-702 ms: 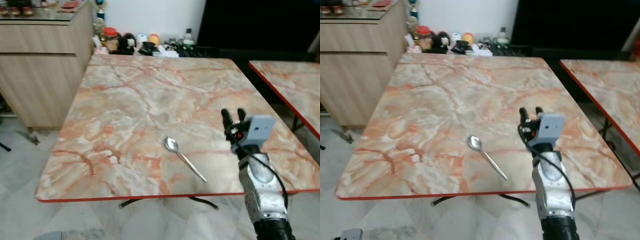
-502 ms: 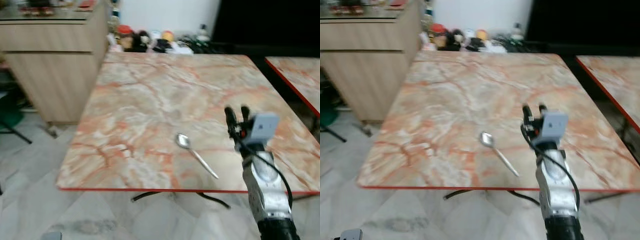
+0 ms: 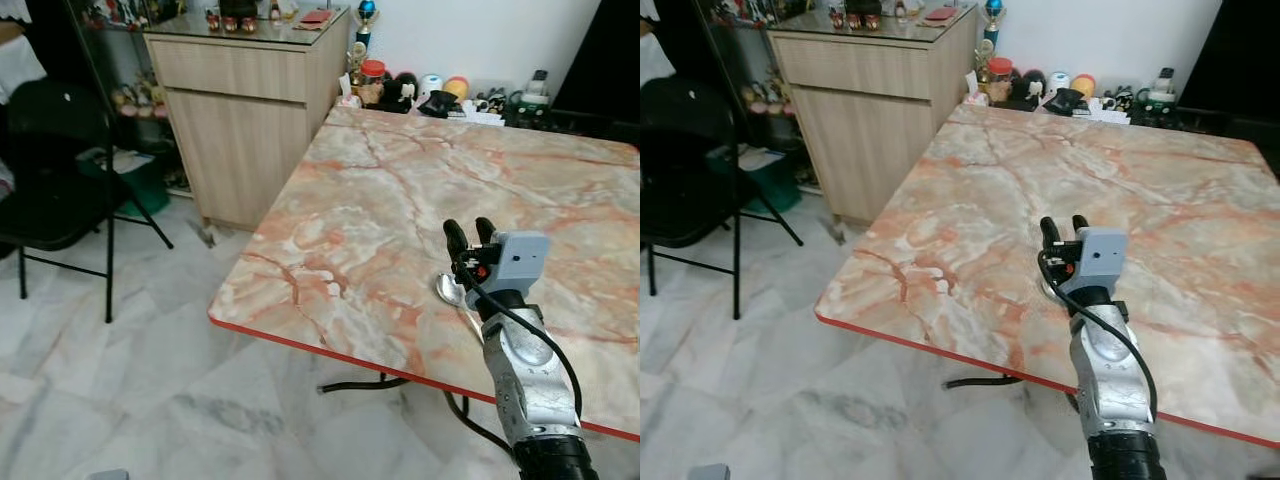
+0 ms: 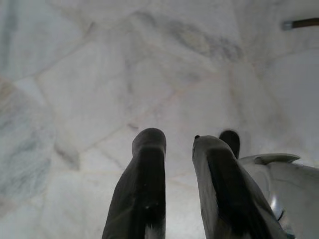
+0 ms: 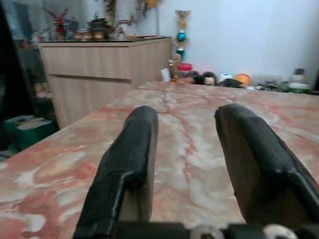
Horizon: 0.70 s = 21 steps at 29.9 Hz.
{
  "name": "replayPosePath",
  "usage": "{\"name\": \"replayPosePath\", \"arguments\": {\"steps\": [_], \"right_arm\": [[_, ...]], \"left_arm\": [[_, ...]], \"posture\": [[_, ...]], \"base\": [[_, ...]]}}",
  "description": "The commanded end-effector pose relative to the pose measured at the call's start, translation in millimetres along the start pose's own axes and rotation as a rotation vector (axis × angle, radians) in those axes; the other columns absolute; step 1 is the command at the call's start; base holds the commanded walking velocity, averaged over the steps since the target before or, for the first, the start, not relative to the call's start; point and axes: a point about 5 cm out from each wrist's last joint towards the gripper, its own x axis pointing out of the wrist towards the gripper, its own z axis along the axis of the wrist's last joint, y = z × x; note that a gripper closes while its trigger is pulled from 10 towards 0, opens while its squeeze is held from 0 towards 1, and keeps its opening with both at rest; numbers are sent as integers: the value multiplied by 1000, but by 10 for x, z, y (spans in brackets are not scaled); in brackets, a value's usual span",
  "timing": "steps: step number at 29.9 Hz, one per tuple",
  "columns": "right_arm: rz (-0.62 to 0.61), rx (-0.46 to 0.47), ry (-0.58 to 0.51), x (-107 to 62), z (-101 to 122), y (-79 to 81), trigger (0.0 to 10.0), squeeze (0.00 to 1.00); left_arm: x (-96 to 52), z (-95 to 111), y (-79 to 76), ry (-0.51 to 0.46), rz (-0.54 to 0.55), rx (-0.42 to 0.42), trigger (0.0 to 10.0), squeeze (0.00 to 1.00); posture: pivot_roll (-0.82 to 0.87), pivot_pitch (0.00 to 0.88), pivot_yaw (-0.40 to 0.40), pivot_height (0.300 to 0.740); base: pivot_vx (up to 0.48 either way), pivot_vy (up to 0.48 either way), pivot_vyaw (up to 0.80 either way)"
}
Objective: Setting the table
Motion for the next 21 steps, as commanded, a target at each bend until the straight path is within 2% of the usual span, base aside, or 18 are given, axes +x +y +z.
{"name": "replayPosePath", "arguments": {"steps": [1, 3, 4, 5, 6, 9, 16, 21], "right_arm": [[-58, -17, 66, -21, -84, -131, 10000, 0], [-88, -47, 120, -28, -142, -180, 10000, 0], [-122, -58, 203, -48, -246, -239, 10000, 0], [-122, -58, 203, -48, -246, -239, 10000, 0], [-140, -71, 278, -84, -349, -292, 10000, 0], [-137, -48, 341, -136, -449, -327, 10000, 0], [83, -12, 470, -210, -610, -183, 10000, 0], [123, -20, 524, -231, -672, -178, 10000, 0]], "left_arm": [[-11, -39, 1, 17, -8, 24, 10000, 0], [-14, -47, 3, 20, -8, 23, 10000, 0], [-15, -51, 3, 21, -9, 22, 10000, 0], [-15, -51, 3, 21, -9, 22, 10000, 0], [-16, -56, 1, 22, -10, 23, 10000, 0], [-17, -59, 0, 22, -11, 22, 10000, 0], [-18, -65, -6, 26, -19, 26, 10000, 0], [-16, -64, -16, 25, -23, 28, 10000, 0]], "posture": [[84, 95, -12, 740], [81, 98, -13, 740], [81, 99, -14, 740], [81, 99, -14, 740], [82, 100, -14, 740], [84, 100, -14, 740], [83, 98, -13, 740], [85, 96, -12, 740]], "base": [[0, 0, 0], [0, 0, 0], [0, 0, 0], [0, 0, 0], [0, 0, 0], [0, 0, 0], [0, 0, 0], [0, 0, 0]]}}
